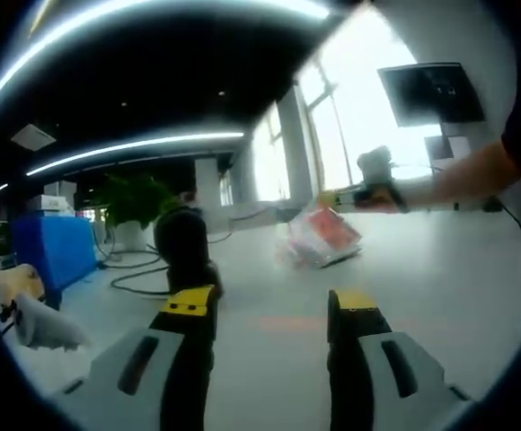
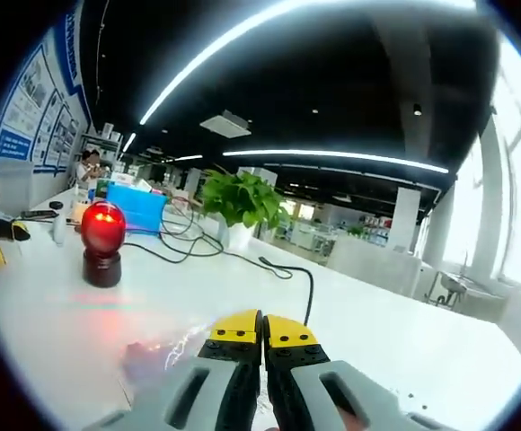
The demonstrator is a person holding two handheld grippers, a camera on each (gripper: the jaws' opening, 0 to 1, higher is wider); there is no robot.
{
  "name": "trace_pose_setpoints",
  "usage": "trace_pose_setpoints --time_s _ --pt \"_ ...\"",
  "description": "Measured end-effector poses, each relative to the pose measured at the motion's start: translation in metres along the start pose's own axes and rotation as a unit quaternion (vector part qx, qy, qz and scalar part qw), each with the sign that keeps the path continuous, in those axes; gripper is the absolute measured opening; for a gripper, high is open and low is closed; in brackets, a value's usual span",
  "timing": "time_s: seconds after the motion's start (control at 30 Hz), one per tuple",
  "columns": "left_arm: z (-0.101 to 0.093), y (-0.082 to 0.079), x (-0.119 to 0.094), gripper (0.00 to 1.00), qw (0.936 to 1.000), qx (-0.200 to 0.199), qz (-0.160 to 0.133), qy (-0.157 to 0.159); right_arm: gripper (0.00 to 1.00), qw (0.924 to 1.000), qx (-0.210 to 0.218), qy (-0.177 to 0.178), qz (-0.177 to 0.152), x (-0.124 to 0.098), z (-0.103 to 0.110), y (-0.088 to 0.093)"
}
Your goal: Clip sheet goods on table flip sheet goods clip sheet goods scan sheet goods put sheet goods back to table
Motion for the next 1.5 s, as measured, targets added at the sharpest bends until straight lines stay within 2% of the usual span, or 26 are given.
trace_pose_setpoints --time_s 0.37,0.53,0.67,0.73,0.93,1.03,1.2,1.33,1.4,1.43,1.5 --pt "0.002 0.0 0.0 0.41 1.0 -0.007 0.003 -0.005 0.0 0.9995 0.011 -0.002 0.029 0.012 -0.017 0.023" --pt "0.003 0.001 -0.001 0.41 0.9999 -0.008 0.003 -0.012 0.0 0.9988 0.025 0.0 0.042 0.017 -0.025 0.039" --pt "0.003 0.001 0.0 0.41 0.9999 -0.006 0.008 -0.014 0.0 0.9964 0.05 -0.022 0.064 0.024 -0.029 0.054" --pt "0.003 0.002 0.0 0.41 0.9998 -0.003 0.012 -0.016 0.0 0.997 0.042 -0.02 0.062 0.026 -0.031 0.059" --pt "0.004 0.002 0.0 0.41 0.9996 0.0 0.017 -0.022 0.0 0.9961 0.055 -0.023 0.064 0.026 -0.026 0.069" --pt "0.005 0.002 0.0 0.41 0.9995 0.001 0.018 -0.026 0.0 0.9944 0.077 -0.022 0.069 0.026 -0.026 0.075" --pt "0.005 0.002 0.0 0.41 0.9994 0.001 0.018 -0.028 0.0 0.9938 0.088 -0.023 0.064 0.025 -0.027 0.08" --pt "0.004 0.002 0.001 0.4 0.9994 0.005 0.022 -0.027 0.0 0.99 0.125 -0.016 0.064 0.026 -0.027 0.082" --pt "0.003 0.002 0.001 0.4 0.9994 0.005 0.022 -0.027 0.03 0.9856 0.156 -0.021 0.062 0.023 -0.028 0.082" --pt "0.003 0.002 0.001 0.4 0.9994 0.005 0.021 -0.027 0.09 0.9858 0.154 -0.02 0.063 0.022 -0.031 0.084" --pt "0.003 0.002 0.001 0.4 0.9994 0.006 0.022 -0.028 0.15 0.9829 0.173 -0.003 0.064 0.018 -0.043 0.087"
Point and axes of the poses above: the point that each gripper's makers call its tool centre point, and the gripper's own axes: x roughly forward along the fingers, z roughly to its left, y roughly out of its underside, the point moved 9 cm from there along -x, roughly backward along the fingers, and after that the axes turned 3 degrees about y, right-handed, at the moved point
